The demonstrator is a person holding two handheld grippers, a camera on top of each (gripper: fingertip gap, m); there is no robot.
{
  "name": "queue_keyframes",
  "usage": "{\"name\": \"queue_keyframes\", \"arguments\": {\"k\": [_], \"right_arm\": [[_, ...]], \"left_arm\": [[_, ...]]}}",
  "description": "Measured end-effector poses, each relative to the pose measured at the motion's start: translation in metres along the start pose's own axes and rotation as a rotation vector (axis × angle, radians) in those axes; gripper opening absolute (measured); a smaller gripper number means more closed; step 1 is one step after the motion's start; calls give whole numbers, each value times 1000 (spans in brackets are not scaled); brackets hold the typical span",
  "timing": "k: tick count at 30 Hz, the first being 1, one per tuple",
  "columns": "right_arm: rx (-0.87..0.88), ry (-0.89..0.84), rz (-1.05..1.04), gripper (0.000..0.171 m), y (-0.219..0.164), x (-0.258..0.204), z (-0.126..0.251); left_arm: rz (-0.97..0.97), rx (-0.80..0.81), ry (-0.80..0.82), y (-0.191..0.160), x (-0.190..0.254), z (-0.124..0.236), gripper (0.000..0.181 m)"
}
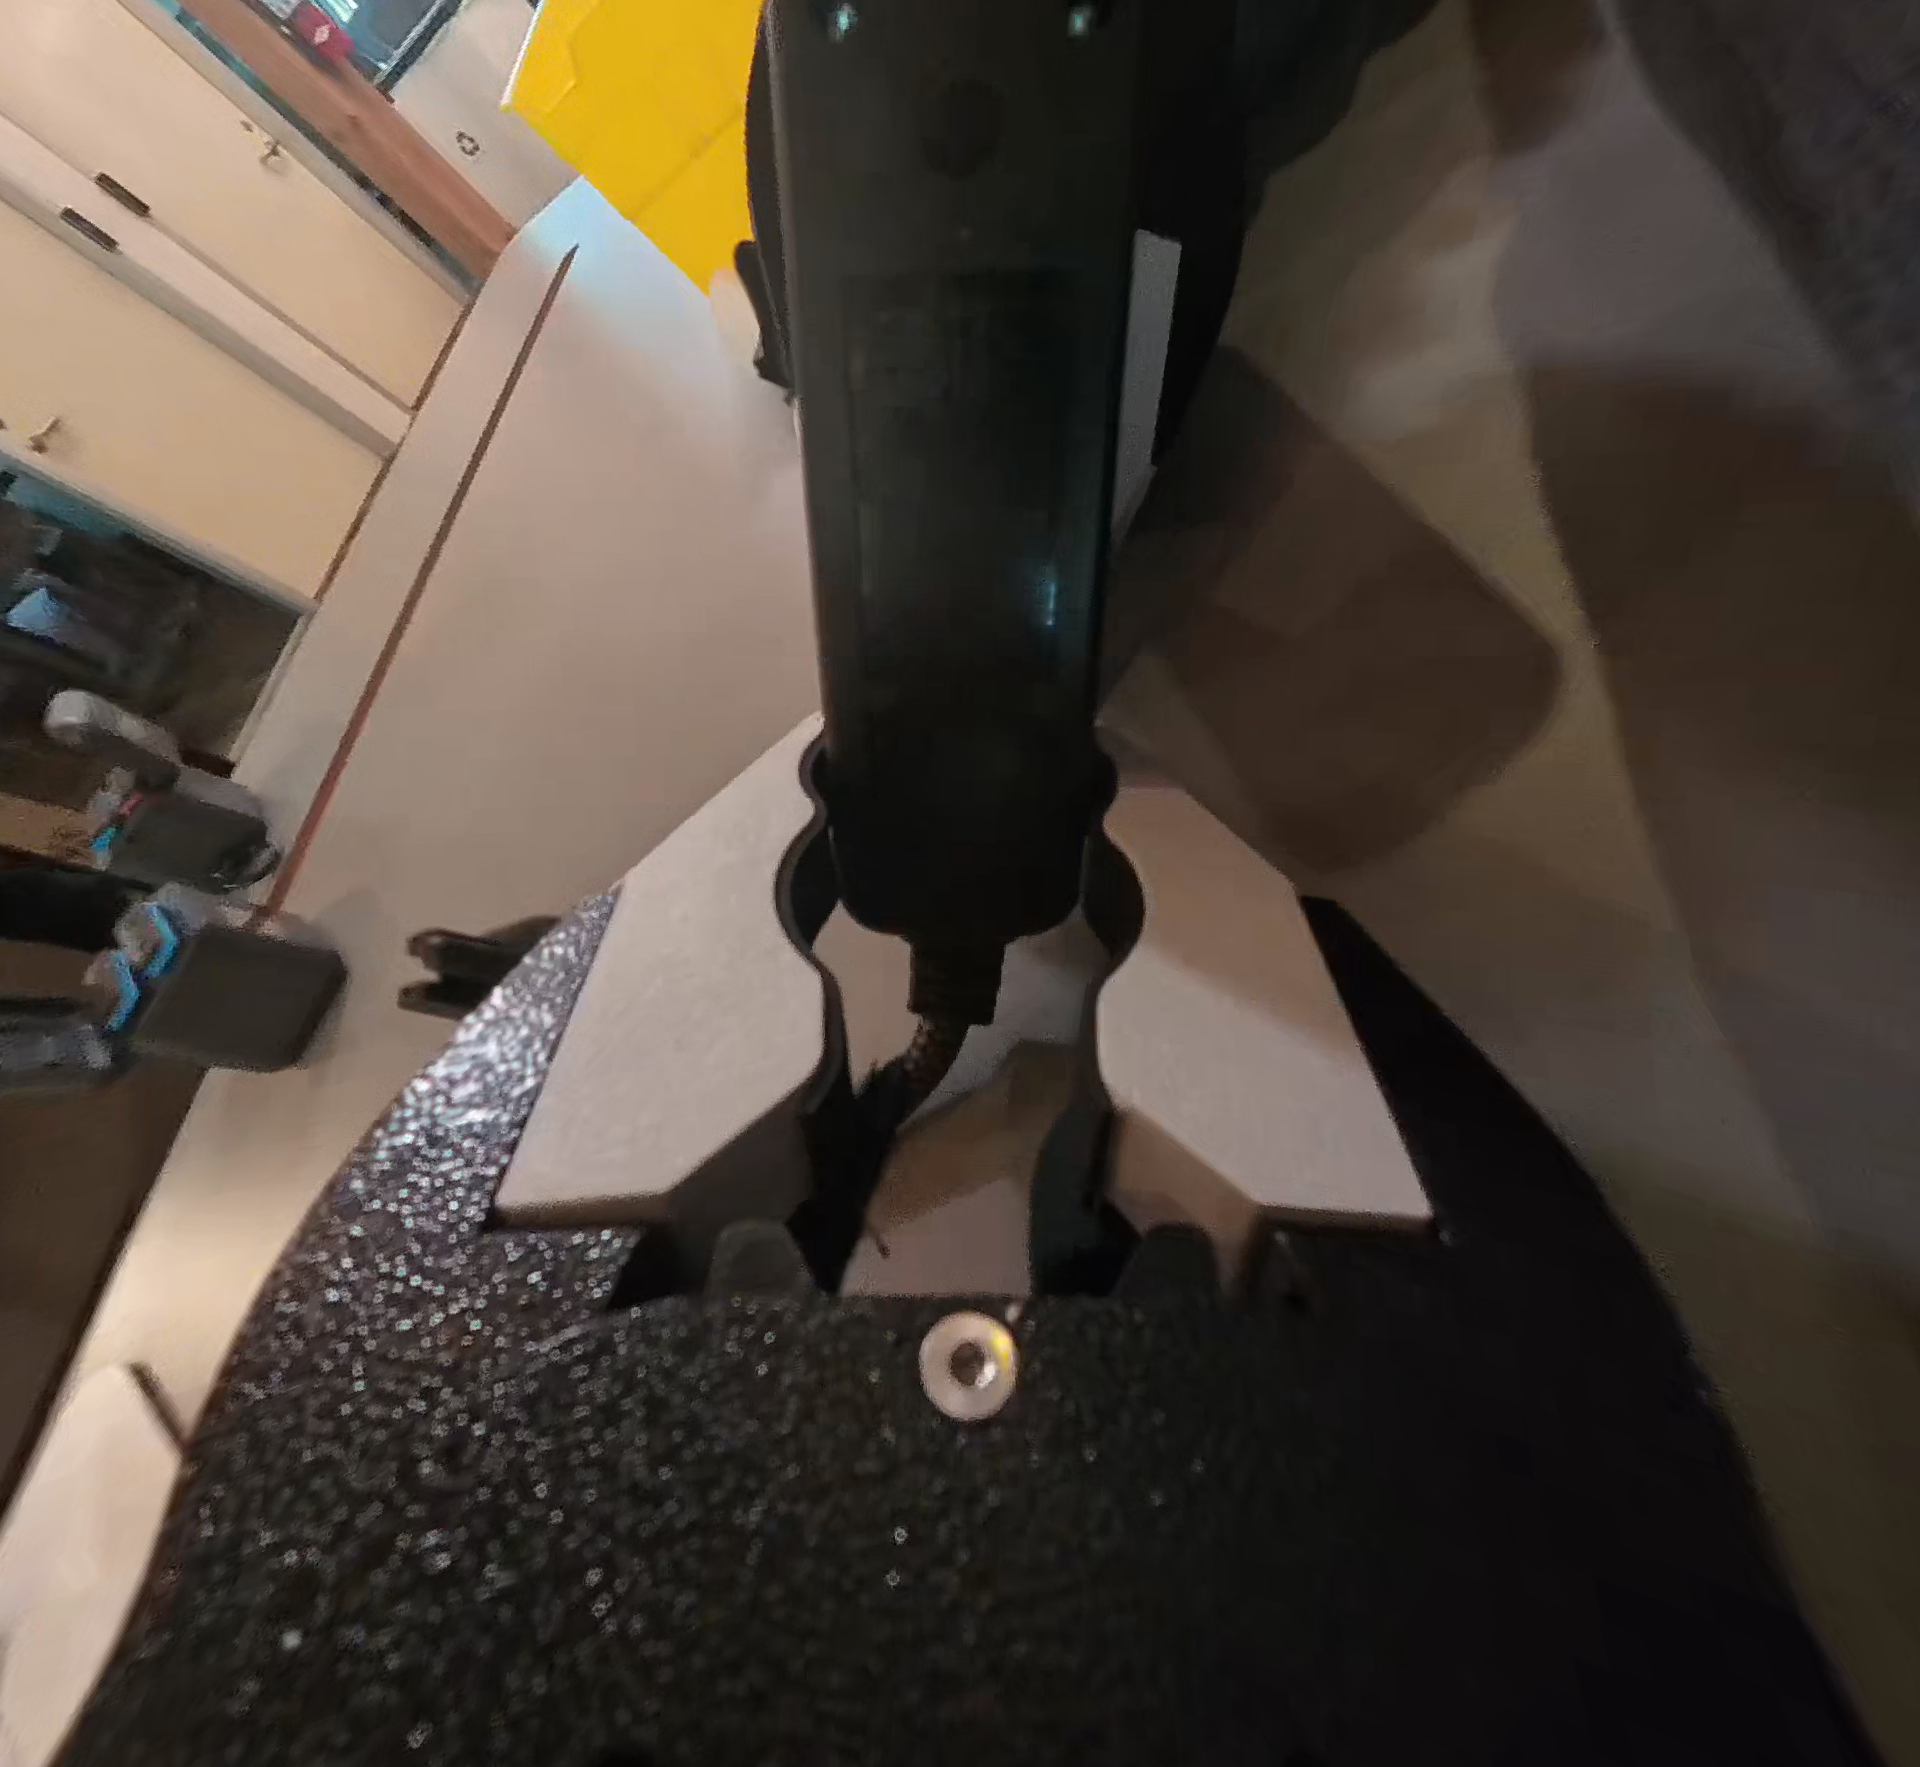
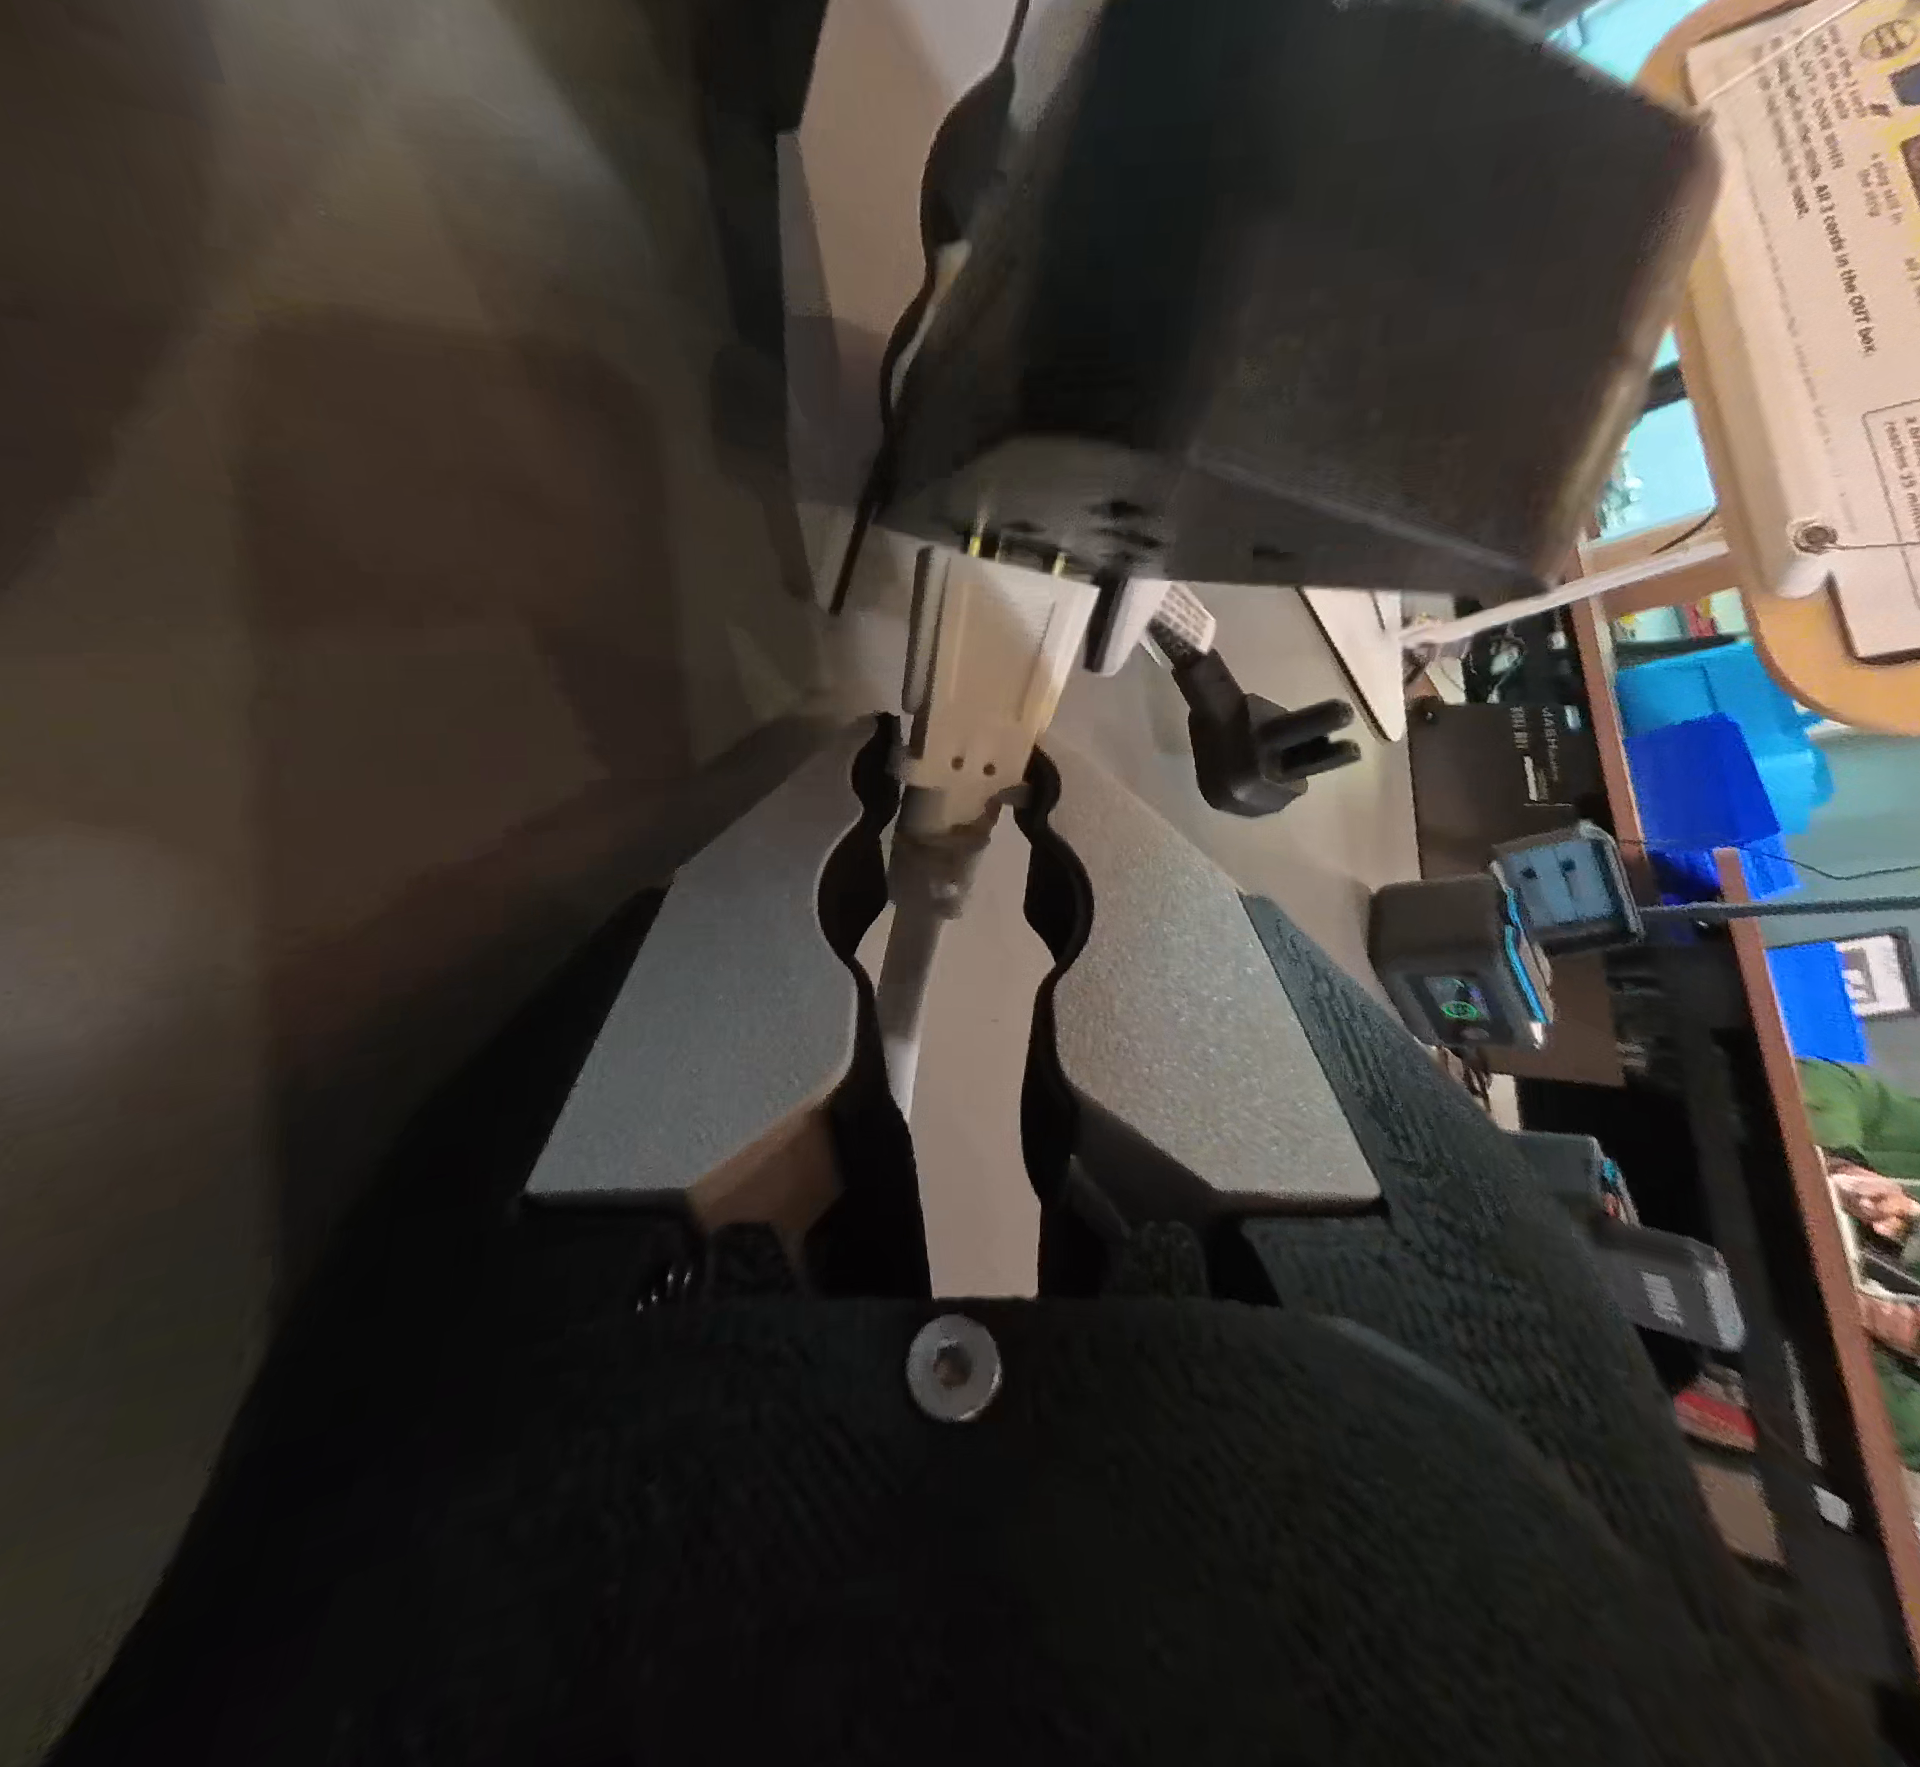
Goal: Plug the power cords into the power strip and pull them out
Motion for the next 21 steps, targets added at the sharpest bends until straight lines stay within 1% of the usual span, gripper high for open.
{"name": "queue_keyframes", "arguments": {"k": [1, 2, 3, 4, 5, 6, 7, 8, 11, 12, 16, 17, 21], "right_arm": [[-13, -5, 2, 21, 0, 0, -3], [-24, -8, 18, 21, 1, -1, -4], [-37, -16, 34, 21, 3, -2, -5], [-44, -24, 46, 21, 5, -3, -8], [-47, -27, 53, 21, 7, -4, -9], [-47, -22, 50, 20, 10, -6, -9], [-51, -44, 74, 21, 11, -8, -9], [-39, -52, 88, 20, 12, -9, -8], [66, -33, 11, 21, 19, -13, -2], [78, -18, -19, 21, 22, -14, -1], [102, 8, -62, 21, 23, -18, 2], [105, 18, -80, 21, 23, -18, 3], [106, 23, -95, 21, 22, -19, 11]], "left_arm": [[-31, -7, 21, 4, -2, -2, 65], [-53, -9, 31, 12, -3, -5, 94], [-77, -24, 1, 20, 1, -10, 106], [-119, -43, -5, 26, 3, -15, 108], [-179, -81, 4, 28, 4, -19, 93], [-256, -124, 39, 28, 2, -22, 64], [-305, -134, 44, 29, 3, -22, 64], [-276, -113, 44, 30, 4, -20, 60], [-123, 12, 28, 30, 7, -8, 50], [-95, 24, 19, 29, 8, -5, 50], [-91, 31, 7, 27, 12, -5, 49], [-68, 36, -3, 28, 12, -6, 53], [-38, 54, -15, 27, 14, -7, 52]]}}
Point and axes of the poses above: each gripper's, where its closed fingertips meet, z back along the fingers, y out of its top, x = y × z across the jaws, the point moved 4 cm from there along z, back along the fingers, and after that the axes turned 6 degrees about -z, right-handed, at the moved point
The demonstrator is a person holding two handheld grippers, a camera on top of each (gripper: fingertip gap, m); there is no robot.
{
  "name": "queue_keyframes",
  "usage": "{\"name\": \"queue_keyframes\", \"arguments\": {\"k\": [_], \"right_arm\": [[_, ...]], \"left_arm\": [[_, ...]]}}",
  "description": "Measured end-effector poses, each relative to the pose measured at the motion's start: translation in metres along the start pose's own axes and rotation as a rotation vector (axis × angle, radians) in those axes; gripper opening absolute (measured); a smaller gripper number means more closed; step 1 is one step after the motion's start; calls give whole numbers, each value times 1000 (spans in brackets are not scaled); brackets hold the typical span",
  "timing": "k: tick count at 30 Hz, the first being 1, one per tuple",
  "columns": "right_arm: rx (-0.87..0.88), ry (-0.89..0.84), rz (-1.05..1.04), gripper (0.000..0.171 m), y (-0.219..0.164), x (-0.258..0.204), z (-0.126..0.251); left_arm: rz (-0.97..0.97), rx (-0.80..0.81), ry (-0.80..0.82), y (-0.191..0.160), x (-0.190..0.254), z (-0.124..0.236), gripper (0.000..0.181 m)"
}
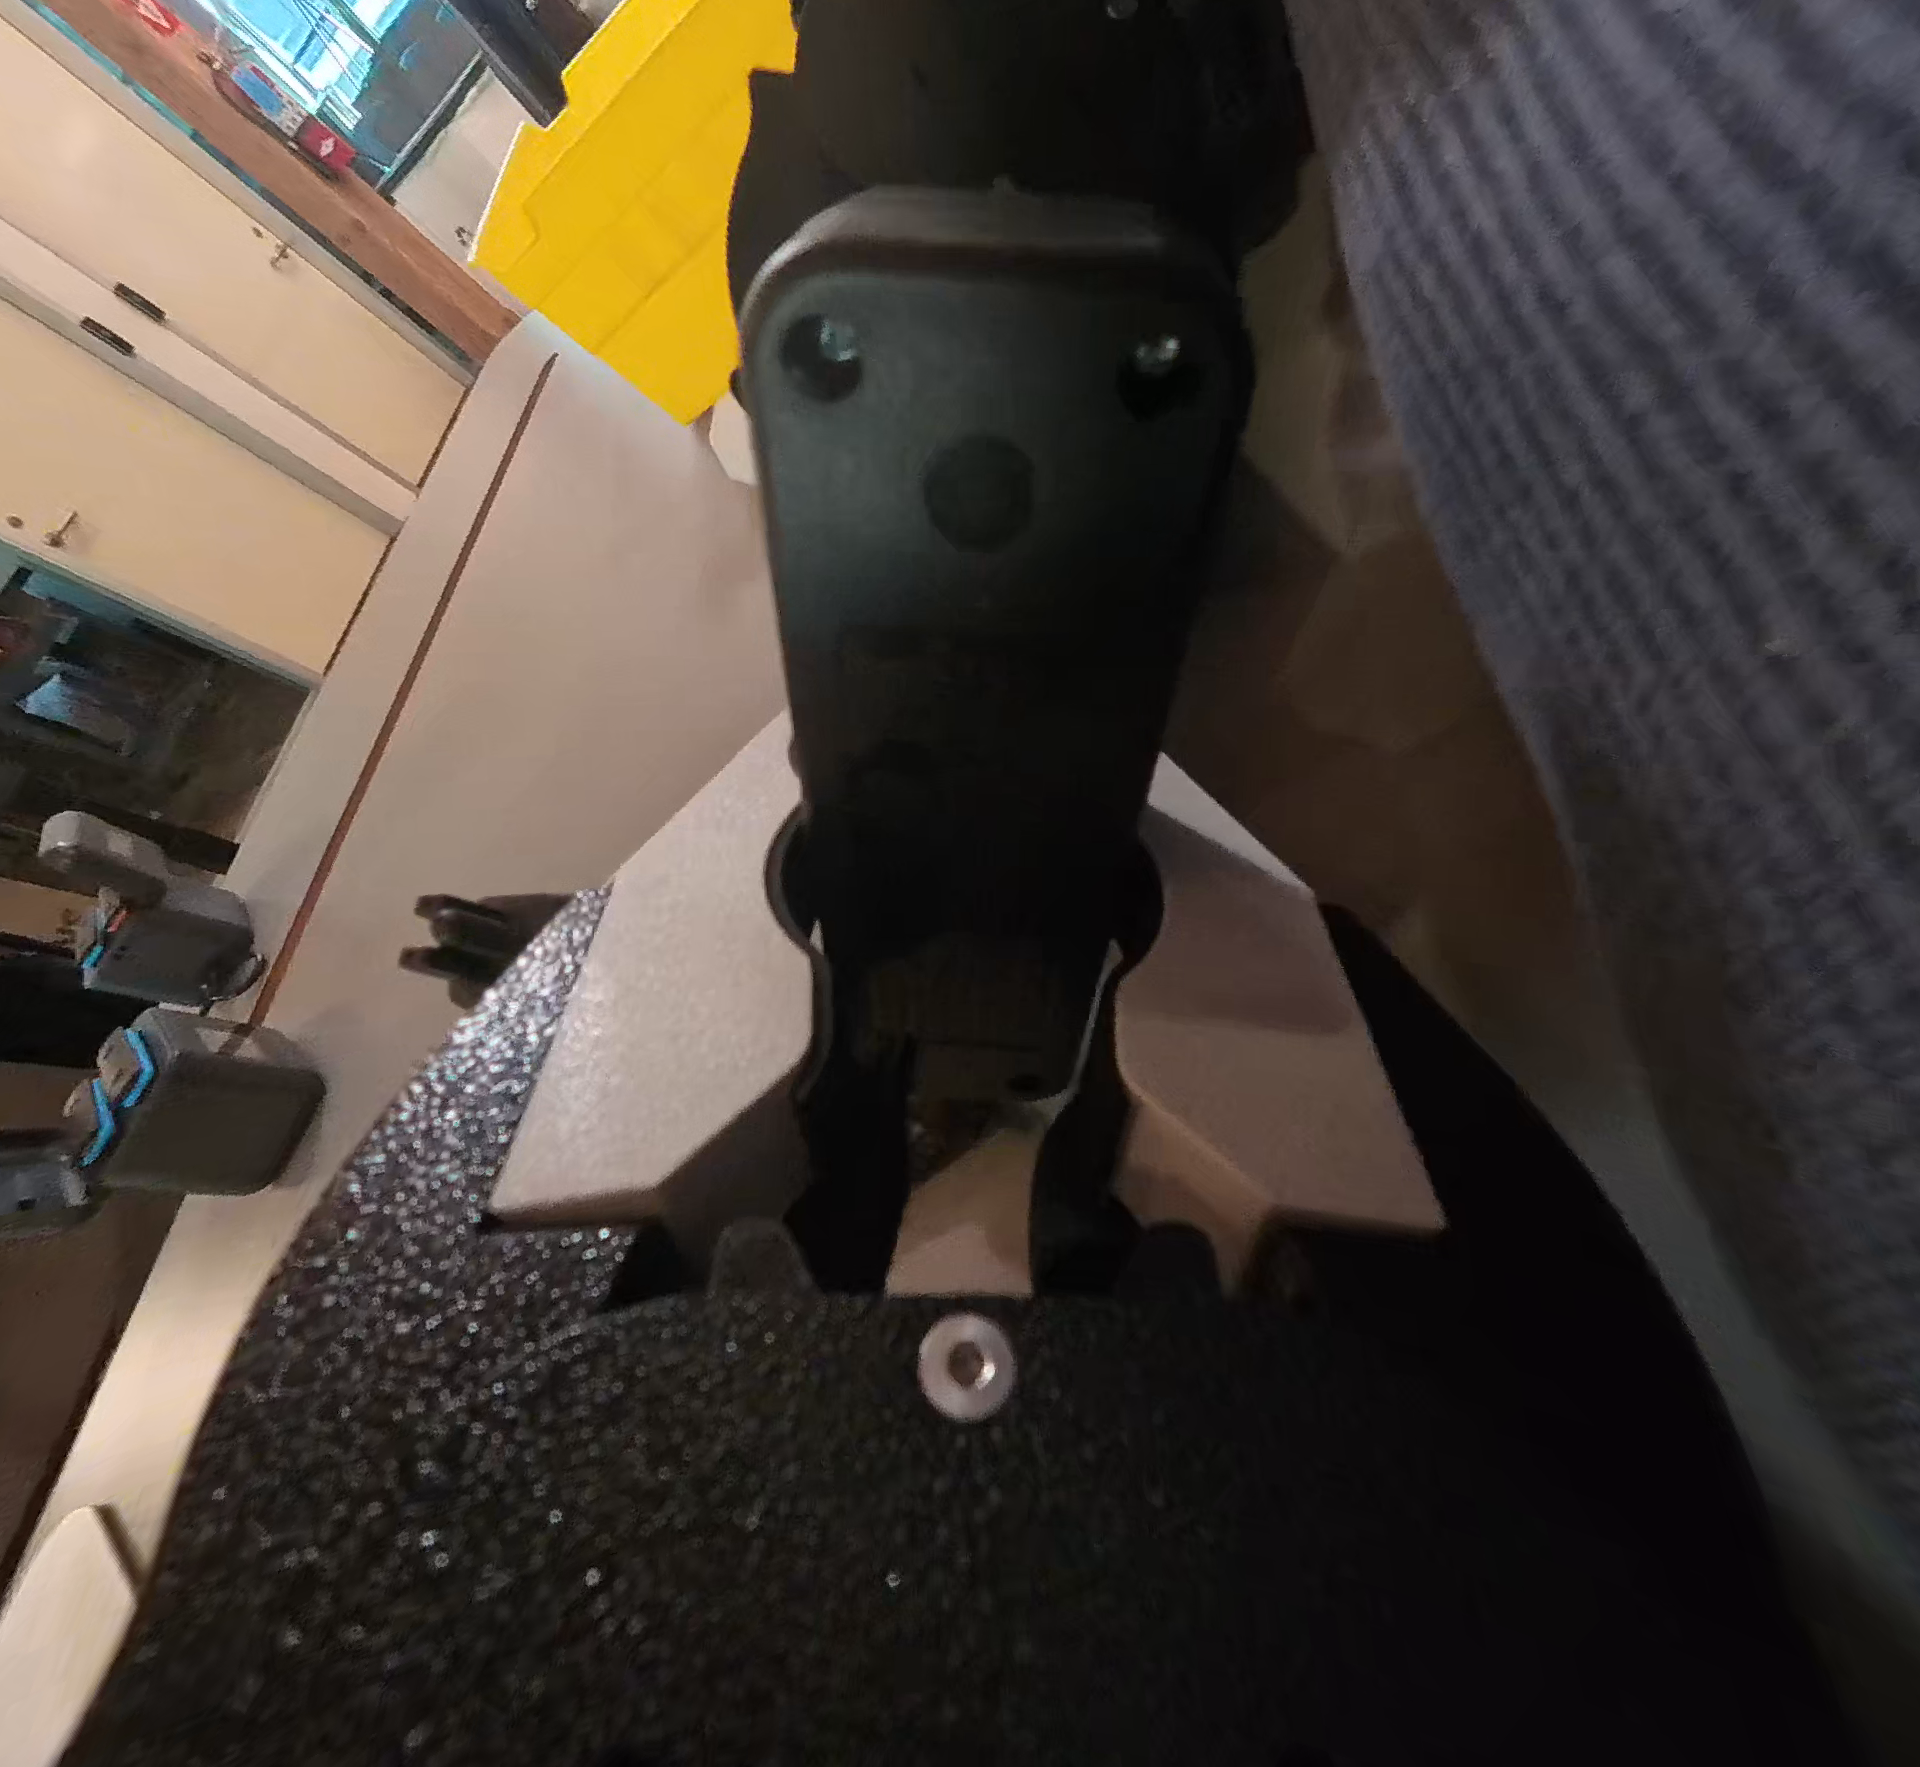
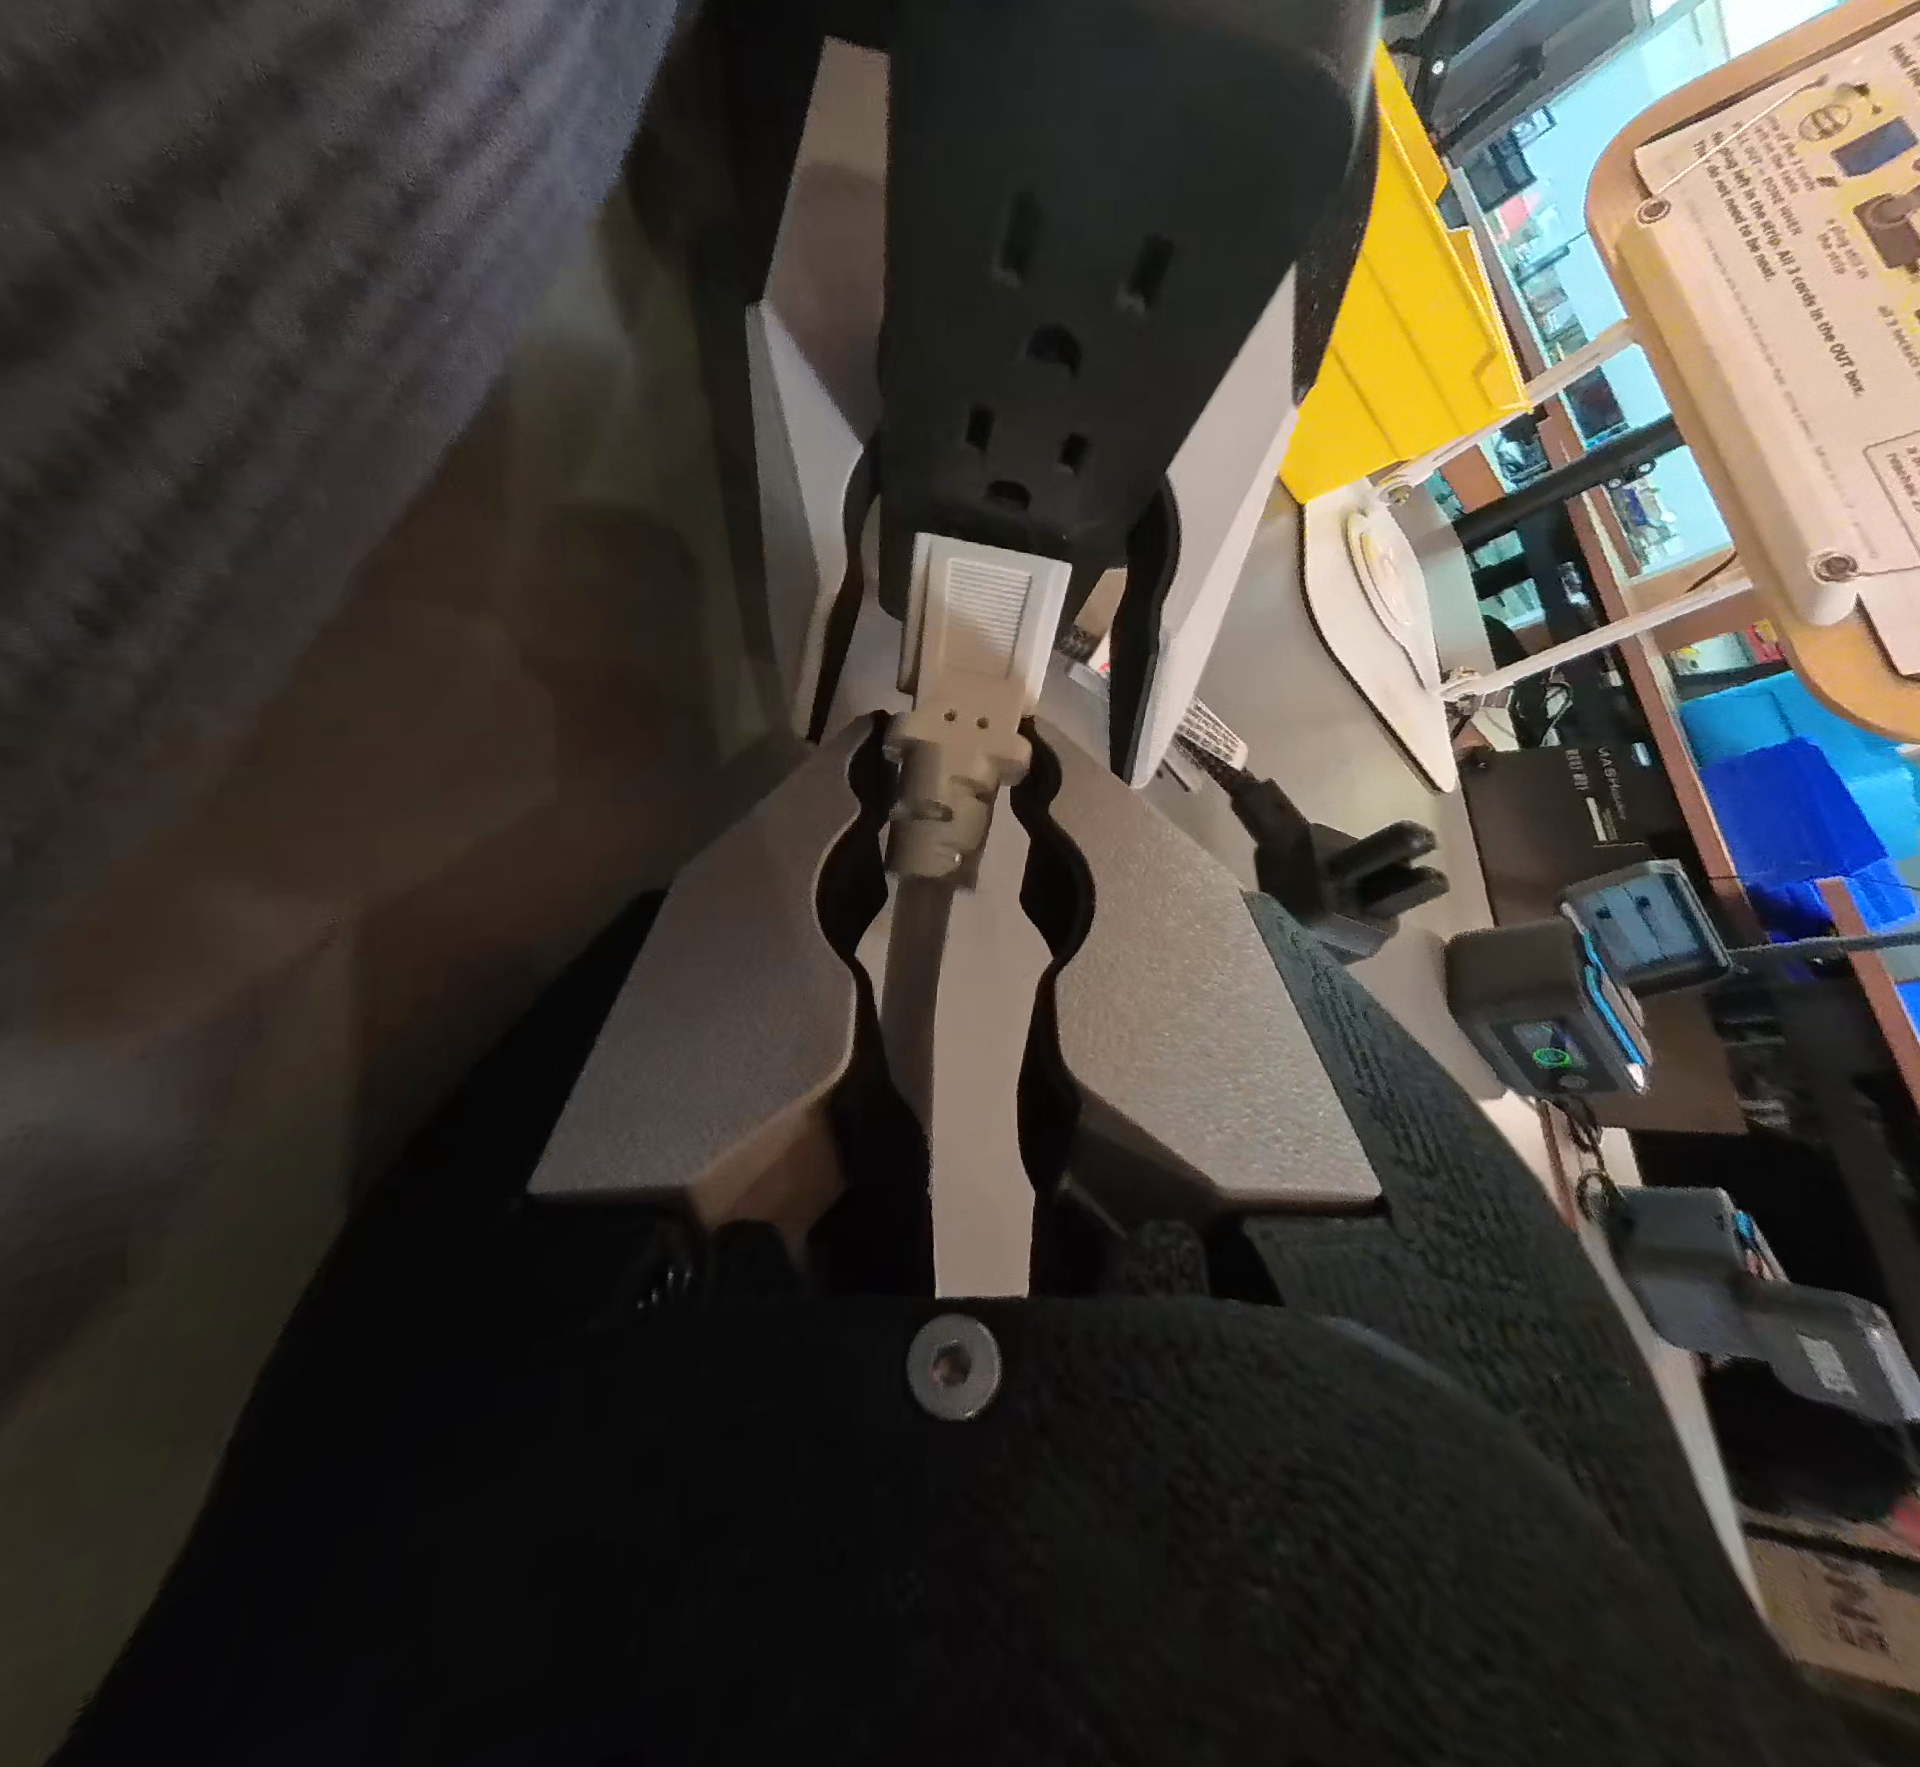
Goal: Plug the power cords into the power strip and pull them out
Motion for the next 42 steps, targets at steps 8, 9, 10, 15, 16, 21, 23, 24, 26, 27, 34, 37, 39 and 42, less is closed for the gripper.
{"name": "queue_keyframes", "arguments": {"k": [8, 9, 10, 15, 16, 21, 23, 24, 26, 27, 34, 37, 39, 42], "right_arm": [[8, 18, -40, 22, -1, -4, 10], [2, 13, -48, 20, -5, -3, 13], [-38, -11, -73, 2, -18, 3, 20], [-54, 7, -74, 1, -25, 8, 26], [-47, -24, -60, 3, -25, 11, 27], [-19, 65, -258, 55, -7, 9, 20], [-59, 53, -259, 49, -5, 8, 10], [-71, 10, -232, 39, -6, 11, 6], [-81, -2, -182, 36, -5, 12, 1], [-80, 1, -184, 35, -5, 13, 0], [-6, 74, -183, 32, -7, 17, 5], [-25, 52, -199, 21, -4, 21, -1], [-28, 27, -190, 19, -3, 23, -3], [-35, 39, -223, 32, -2, 25, -5]], "left_arm": [[17, 14, -15, 1, 5, -2, 52], [14, 14, -12, -1, 4, -1, 52], [43, 18, 16, -5, -2, 3, 52], [65, 35, 22, -7, -7, 2, 52], [79, 53, 24, -8, -11, 5, 51], [98, 17, 35, -14, -16, 1, 51], [93, 33, 32, -11, -15, 0, 51], [80, 39, 32, -10, -15, 0, 51], [63, 24, 34, -13, -16, 1, 51], [69, 24, 32, -14, -16, 1, 51], [134, 148, -22, -9, -24, 6, 50], [104, 152, -10, -7, -22, 5, 50], [118, 172, -6, -6, -24, 7, 50], [132, 206, -7, -4, -27, 9, 50]]}}
Point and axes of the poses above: each gripper's, where its closed fingertips meet, z back along the fingers, y out of its top, x = y × z across the jaws, the point moved 4 cm from there along z, back along the fingers, and after that the axes turned 6 degrees about -z, right-handed, at the moved point
